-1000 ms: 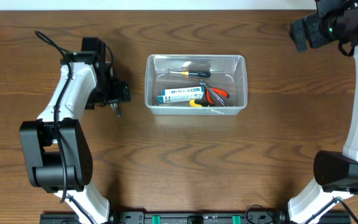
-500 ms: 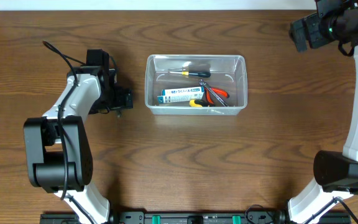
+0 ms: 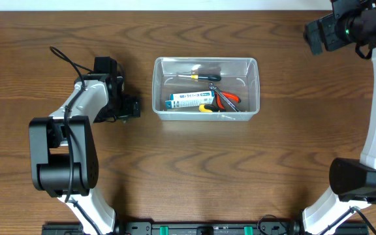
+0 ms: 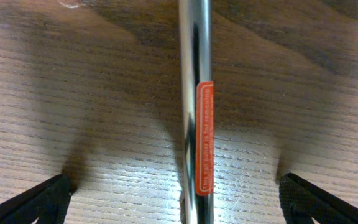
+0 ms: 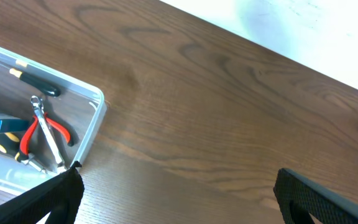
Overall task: Pack container
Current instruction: 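Lower the left gripper onto the black-red marker and grasp it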
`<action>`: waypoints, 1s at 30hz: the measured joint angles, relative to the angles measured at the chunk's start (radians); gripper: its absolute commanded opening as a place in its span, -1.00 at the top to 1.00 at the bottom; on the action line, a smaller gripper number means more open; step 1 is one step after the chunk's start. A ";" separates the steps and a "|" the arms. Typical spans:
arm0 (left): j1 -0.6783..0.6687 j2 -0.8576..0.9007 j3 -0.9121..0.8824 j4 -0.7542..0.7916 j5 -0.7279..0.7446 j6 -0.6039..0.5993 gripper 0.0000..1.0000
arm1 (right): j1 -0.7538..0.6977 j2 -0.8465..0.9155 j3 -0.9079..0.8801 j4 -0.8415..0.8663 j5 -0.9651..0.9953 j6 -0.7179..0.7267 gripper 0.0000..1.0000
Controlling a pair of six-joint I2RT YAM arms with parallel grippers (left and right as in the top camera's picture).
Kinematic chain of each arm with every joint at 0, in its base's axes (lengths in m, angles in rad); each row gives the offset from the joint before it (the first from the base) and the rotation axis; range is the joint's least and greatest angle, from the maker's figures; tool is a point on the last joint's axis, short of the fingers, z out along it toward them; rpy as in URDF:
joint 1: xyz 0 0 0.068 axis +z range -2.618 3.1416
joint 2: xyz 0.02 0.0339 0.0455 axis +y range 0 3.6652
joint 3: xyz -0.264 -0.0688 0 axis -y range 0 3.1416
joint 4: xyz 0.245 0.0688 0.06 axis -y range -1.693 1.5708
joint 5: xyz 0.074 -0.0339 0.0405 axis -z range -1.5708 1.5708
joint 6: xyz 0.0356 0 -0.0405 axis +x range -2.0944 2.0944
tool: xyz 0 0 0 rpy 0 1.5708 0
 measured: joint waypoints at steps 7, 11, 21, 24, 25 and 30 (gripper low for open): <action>0.000 0.001 0.000 0.002 -0.003 0.000 -0.96 | 0.000 0.000 0.000 -0.001 0.000 0.000 -0.98; 0.000 0.001 0.000 0.002 -0.003 0.000 -0.98 | 0.000 0.000 0.000 -0.001 0.000 0.000 -0.98; 0.001 0.003 0.000 0.003 -0.017 0.002 -0.49 | 0.000 0.000 0.000 -0.002 0.000 0.000 -0.98; 0.001 0.003 0.000 0.003 -0.019 0.005 -0.36 | 0.000 0.000 0.000 -0.002 0.000 0.000 -0.98; 0.002 0.003 0.000 0.003 -0.019 0.007 -0.28 | 0.000 0.000 0.000 -0.002 0.000 0.000 -0.99; 0.002 0.003 0.000 0.003 -0.019 0.011 0.30 | 0.000 0.000 0.000 -0.002 0.000 0.000 -0.98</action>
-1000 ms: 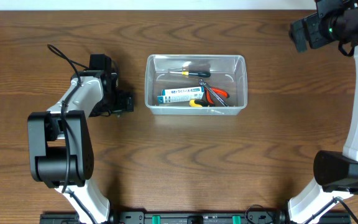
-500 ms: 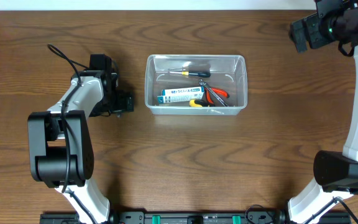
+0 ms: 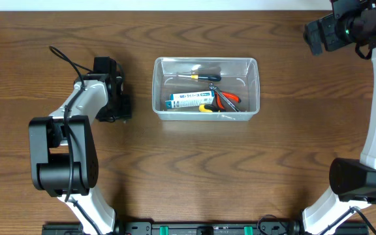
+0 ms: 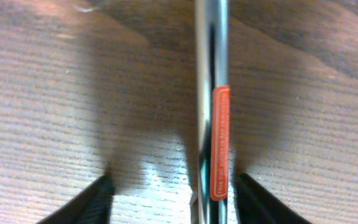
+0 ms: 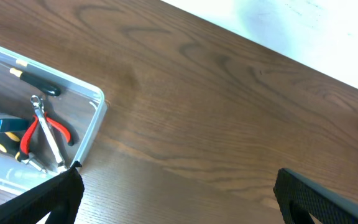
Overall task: Pack container
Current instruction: 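Lower the left gripper onto the black-red marker and grasp it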
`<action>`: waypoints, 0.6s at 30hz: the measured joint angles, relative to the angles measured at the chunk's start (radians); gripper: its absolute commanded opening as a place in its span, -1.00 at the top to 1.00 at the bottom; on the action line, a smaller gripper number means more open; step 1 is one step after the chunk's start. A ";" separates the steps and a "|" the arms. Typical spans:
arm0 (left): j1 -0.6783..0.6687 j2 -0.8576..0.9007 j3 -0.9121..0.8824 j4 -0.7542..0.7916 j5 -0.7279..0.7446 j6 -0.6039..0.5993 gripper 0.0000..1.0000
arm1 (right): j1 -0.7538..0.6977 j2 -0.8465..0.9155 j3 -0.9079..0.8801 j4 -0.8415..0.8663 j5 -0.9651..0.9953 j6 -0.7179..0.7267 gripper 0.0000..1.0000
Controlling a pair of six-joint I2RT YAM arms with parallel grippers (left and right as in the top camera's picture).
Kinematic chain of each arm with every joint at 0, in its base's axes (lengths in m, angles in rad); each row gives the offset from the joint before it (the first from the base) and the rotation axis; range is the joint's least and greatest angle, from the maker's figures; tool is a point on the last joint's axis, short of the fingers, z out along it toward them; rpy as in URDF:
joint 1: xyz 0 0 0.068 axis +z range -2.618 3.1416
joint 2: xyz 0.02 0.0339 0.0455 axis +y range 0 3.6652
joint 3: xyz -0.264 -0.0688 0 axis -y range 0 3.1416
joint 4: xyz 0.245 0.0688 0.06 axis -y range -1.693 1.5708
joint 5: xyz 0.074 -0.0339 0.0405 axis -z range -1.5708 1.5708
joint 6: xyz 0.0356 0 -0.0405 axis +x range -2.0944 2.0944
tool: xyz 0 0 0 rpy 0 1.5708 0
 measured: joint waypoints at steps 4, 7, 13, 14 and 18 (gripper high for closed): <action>0.000 0.000 0.000 0.000 0.001 0.002 0.53 | 0.000 0.000 0.000 0.000 0.000 0.000 -0.99; 0.000 0.000 0.000 0.000 0.003 0.002 0.71 | 0.000 0.000 0.000 0.000 0.000 0.000 -0.99; -0.002 0.000 0.000 0.002 0.016 0.003 0.84 | 0.000 0.000 0.000 0.000 0.000 0.000 -0.98; -0.001 0.000 0.000 0.001 0.018 0.002 0.85 | 0.000 0.000 0.000 0.000 0.000 0.000 -0.99; -0.001 0.000 0.001 0.001 0.021 0.004 0.88 | 0.000 0.000 0.000 0.000 0.000 0.000 -0.98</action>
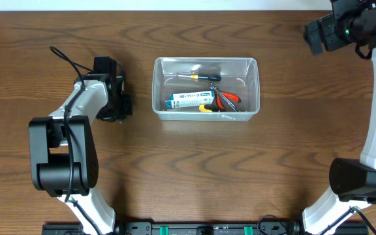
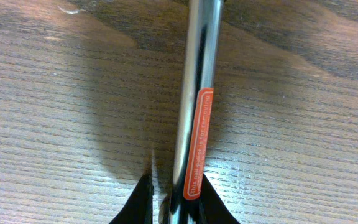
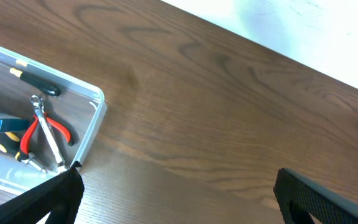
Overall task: Pack container
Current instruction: 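Lower the left gripper onto the black-red marker and grasp it, then carry the marker into the container and open the left gripper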
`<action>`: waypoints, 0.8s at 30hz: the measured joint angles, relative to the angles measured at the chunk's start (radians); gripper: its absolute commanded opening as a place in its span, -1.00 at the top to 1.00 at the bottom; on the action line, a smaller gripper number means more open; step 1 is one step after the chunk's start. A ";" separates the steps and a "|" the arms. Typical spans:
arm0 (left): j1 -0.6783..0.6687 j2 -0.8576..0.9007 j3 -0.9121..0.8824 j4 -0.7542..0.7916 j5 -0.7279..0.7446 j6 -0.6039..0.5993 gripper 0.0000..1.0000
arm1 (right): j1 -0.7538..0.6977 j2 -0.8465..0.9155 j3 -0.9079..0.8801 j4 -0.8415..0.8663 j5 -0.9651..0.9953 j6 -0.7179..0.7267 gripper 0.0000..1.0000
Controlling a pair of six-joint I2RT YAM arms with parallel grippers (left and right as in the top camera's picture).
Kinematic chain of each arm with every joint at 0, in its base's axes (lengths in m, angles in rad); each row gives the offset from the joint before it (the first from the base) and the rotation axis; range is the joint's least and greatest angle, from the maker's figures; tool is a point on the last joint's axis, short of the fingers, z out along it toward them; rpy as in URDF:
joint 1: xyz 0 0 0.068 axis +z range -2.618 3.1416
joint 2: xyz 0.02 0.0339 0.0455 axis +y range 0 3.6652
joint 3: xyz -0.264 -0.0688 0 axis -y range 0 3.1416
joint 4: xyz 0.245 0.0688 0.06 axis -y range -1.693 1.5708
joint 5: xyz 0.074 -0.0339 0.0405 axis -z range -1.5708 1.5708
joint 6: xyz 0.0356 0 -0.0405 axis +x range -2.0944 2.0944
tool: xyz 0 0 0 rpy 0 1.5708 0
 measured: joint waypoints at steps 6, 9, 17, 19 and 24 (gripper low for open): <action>0.000 0.000 0.002 -0.003 0.000 0.000 0.89 | 0.000 0.000 0.000 0.000 0.000 0.000 -0.99; 0.000 0.001 0.011 -0.047 0.003 0.000 0.88 | 0.000 0.000 0.000 0.002 0.000 0.000 -0.99; 0.000 -0.034 0.114 -0.254 0.007 0.004 0.88 | 0.000 0.000 0.000 0.007 0.000 0.000 -0.99; -0.002 -0.082 0.167 -0.303 0.018 0.018 0.89 | 0.000 0.000 0.000 0.007 0.000 0.000 -0.98; -0.049 -0.246 0.316 -0.356 0.031 0.109 0.88 | 0.000 0.000 0.000 0.007 0.000 0.000 -0.98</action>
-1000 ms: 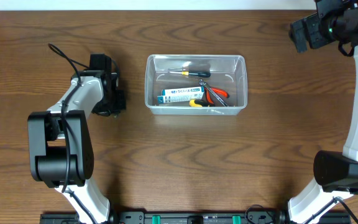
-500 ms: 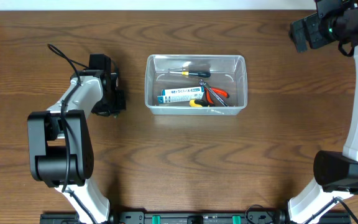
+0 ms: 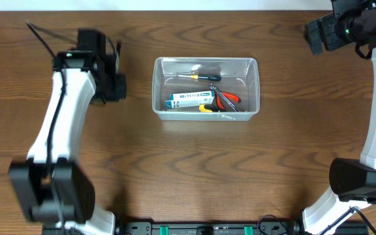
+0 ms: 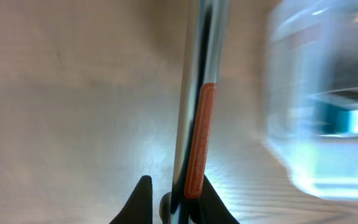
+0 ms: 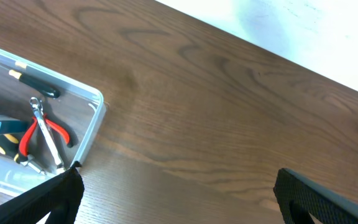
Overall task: Pack container
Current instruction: 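Carry the marker into the container and open the left gripper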
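My left gripper [image 4: 173,200] is shut on a chrome metal tool with a red label [image 4: 199,93], held off the table; the view is motion-blurred. In the overhead view the left gripper [image 3: 113,86] hangs left of the clear plastic container [image 3: 253,65], and the tool is hidden under it. The container holds red-handled pliers [image 3: 227,98], a black and yellow screwdriver [image 3: 201,76] and a blue and white tube [image 3: 188,99]. The container [image 4: 328,124] shows blurred at right in the left wrist view. My right gripper [image 3: 320,34] stands open at the far right corner, empty.
The wooden table [image 3: 188,170] runs round the container. The right wrist view shows the container's end [image 5: 86,124] at left and the table's pale far edge [image 5: 278,31] at top. The left arm's cable [image 3: 38,31] loops at the far left.
My left arm has risen and stretched out, with the chrome tool still between its fingers and now off the table. The container has come into the left wrist view. The right arm is unchanged.
First my left gripper stood wide open round the chrome tool lying on the table. Then its fingers were closer in, and then shut on the tool. Now the tool is lifted beside the container. The right gripper stayed open at the far right throughout.
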`<action>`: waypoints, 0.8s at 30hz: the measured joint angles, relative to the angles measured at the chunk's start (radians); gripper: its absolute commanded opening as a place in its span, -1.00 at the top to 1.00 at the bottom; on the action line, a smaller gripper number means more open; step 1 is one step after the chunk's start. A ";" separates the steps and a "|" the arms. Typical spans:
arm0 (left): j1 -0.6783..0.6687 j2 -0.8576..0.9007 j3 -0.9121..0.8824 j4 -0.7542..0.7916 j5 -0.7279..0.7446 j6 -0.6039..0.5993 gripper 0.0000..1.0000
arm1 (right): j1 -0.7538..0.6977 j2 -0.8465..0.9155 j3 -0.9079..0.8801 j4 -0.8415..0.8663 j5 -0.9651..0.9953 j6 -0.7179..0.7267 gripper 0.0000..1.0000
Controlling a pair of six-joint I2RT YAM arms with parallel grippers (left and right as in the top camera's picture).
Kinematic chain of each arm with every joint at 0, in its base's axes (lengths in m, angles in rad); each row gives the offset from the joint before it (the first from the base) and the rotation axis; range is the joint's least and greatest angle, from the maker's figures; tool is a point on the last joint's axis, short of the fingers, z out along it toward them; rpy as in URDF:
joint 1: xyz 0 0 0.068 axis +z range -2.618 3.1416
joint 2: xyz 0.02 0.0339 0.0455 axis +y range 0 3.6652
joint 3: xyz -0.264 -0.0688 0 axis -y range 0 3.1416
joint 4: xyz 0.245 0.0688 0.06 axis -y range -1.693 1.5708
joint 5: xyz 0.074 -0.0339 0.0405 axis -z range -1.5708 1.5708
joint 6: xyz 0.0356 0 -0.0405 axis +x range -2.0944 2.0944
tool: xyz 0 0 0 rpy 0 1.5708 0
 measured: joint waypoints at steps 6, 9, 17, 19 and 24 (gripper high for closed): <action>-0.197 -0.121 0.057 0.027 0.007 0.255 0.88 | 0.000 0.000 0.000 0.000 0.000 0.000 -0.99; -0.309 -0.105 0.057 0.062 0.036 0.426 0.88 | 0.000 0.000 0.000 0.000 0.000 0.000 -0.98; -0.456 0.026 0.056 0.225 0.086 0.819 0.88 | 0.000 0.000 0.000 -0.001 0.000 0.000 -0.98; -0.457 0.084 0.056 0.256 0.089 0.860 0.88 | 0.000 0.000 0.000 -0.001 0.000 0.000 -0.98; -0.440 0.234 0.056 0.312 0.089 0.905 0.88 | 0.000 0.000 0.000 -0.004 0.000 0.000 -0.99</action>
